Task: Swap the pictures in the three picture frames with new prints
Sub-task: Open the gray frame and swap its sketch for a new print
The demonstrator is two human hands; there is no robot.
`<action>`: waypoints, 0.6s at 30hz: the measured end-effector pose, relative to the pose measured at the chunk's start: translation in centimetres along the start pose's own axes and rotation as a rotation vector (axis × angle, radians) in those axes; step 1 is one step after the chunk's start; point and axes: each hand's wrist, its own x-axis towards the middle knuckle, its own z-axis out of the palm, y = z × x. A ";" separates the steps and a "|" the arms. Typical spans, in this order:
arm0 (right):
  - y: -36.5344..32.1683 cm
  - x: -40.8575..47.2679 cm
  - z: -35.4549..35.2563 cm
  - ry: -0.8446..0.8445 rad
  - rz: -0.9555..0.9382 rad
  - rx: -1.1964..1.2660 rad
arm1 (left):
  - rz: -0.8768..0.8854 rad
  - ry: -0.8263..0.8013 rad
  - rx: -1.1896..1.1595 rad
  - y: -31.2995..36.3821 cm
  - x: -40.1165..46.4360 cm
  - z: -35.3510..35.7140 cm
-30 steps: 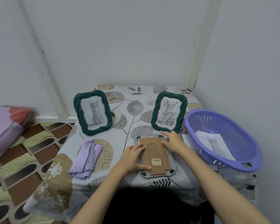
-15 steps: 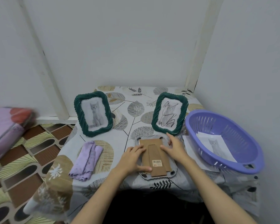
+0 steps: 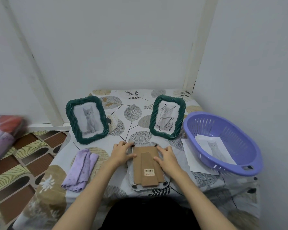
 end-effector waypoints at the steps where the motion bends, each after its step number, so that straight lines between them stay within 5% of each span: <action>1: 0.0 0.1 0.0 -0.005 0.001 -0.001 | 0.009 -0.018 0.008 0.0 0.0 -0.1; 18: 0.4 -0.6 -0.1 0.034 0.032 0.129 | 0.068 0.105 -0.040 -0.4 -1.2 0.6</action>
